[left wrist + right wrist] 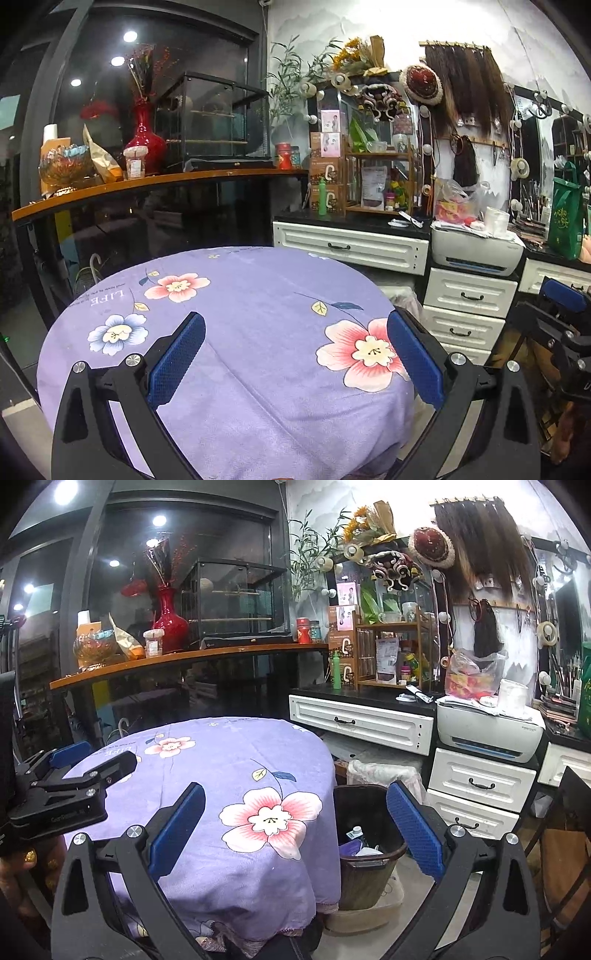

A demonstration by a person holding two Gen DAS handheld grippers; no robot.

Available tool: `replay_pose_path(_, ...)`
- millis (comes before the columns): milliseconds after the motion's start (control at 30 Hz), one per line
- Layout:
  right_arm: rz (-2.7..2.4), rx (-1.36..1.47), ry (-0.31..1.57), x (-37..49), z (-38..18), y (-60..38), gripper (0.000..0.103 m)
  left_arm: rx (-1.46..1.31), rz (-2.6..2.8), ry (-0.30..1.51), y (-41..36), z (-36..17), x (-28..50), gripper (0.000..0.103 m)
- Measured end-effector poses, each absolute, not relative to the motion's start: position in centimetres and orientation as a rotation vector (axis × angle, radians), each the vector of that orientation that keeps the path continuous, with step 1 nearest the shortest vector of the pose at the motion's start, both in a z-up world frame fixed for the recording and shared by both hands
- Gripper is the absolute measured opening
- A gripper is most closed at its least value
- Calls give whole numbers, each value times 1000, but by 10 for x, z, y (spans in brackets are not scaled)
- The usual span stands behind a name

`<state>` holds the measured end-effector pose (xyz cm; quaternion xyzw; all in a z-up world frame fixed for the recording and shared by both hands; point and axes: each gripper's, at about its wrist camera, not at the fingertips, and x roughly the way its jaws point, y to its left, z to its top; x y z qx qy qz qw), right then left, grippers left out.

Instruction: Collect trash

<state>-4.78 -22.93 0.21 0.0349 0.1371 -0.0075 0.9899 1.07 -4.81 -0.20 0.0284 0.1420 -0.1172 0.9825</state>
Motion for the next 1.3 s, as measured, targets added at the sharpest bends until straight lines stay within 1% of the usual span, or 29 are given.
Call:
replay_pose_path(400,-5,62,273,-49,2,-226,97,47,-210,254,-43,2,10,98)
replay_pose_path(1300,-3,62,275,-48,0,-225,97,54,-208,257,-43,3,11,98)
